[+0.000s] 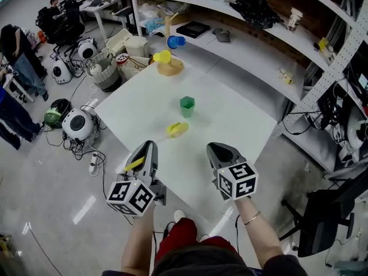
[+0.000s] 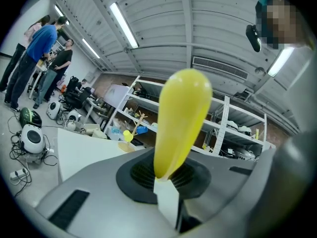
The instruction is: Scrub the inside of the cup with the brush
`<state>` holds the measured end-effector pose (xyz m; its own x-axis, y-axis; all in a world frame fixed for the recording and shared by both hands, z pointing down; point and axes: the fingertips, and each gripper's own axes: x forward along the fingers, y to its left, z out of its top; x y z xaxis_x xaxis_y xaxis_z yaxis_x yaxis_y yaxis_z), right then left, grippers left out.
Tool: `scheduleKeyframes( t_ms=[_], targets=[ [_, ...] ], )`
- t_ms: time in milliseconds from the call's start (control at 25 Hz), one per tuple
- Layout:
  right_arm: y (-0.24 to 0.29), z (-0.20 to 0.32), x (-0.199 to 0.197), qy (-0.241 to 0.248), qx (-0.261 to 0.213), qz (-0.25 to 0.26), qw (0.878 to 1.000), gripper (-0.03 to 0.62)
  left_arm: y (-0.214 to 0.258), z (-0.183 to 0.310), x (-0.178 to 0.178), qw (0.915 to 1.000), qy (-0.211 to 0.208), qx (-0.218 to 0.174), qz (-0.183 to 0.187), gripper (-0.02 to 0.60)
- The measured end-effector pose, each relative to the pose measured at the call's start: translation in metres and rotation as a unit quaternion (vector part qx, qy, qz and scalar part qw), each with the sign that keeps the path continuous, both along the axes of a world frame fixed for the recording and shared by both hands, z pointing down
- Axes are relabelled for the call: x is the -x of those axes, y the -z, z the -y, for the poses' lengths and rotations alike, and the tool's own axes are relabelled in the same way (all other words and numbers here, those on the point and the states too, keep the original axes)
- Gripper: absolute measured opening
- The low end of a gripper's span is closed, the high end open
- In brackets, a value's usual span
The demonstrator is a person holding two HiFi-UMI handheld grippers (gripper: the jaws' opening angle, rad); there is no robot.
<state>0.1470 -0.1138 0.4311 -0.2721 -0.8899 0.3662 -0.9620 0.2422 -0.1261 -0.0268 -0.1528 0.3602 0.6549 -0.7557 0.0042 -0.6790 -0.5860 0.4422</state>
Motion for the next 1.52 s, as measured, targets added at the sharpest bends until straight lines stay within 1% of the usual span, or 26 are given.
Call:
scheduleKeyframes(
  t_ms=[200, 360, 600, 760, 920, 1080, 1360, 1520],
  targets=[
    [0.016, -0.029, -0.012, -0.002, -0.025, -0.006, 1.000, 0.029, 0.003, -0.030, -0.014, 1.0000, 0.004, -0.003, 0.005, 0.038],
    [0.020, -0.055, -0.018, -0.002, -0.032, -0.011, 0.999, 0.021, 0.009, -0.056, -0.021, 0.9997, 0.006, -0.015, 0.017, 0.038],
    [0.029, -0.097, -0.019, 0.000, -0.039, 0.023, 0.999, 0.018, 0.021, -0.096, -0.024, 0.9990, 0.015, -0.032, 0.026, 0.038],
    [0.036, -0.132, -0.020, 0.002, -0.047, 0.017, 0.999, 0.018, 0.026, -0.127, -0.022, 0.9986, 0.025, -0.039, 0.026, 0.038],
    [0.045, -0.167, -0.023, -0.002, -0.059, 0.004, 0.998, 0.018, 0.027, -0.159, -0.021, 0.9983, 0.026, -0.044, 0.029, 0.038],
    [0.044, -0.202, -0.023, -0.007, -0.059, -0.011, 0.998, 0.018, 0.026, -0.192, -0.023, 0.9982, 0.020, -0.044, 0.035, 0.038],
    [0.042, -0.250, -0.023, -0.024, -0.058, -0.011, 0.998, 0.018, 0.032, -0.237, -0.024, 0.9978, 0.012, -0.050, 0.041, 0.038],
    [0.044, -0.278, -0.026, -0.035, -0.057, -0.017, 0.998, 0.018, 0.032, -0.262, -0.024, 0.9982, 0.012, -0.044, 0.039, 0.038]
  ],
)
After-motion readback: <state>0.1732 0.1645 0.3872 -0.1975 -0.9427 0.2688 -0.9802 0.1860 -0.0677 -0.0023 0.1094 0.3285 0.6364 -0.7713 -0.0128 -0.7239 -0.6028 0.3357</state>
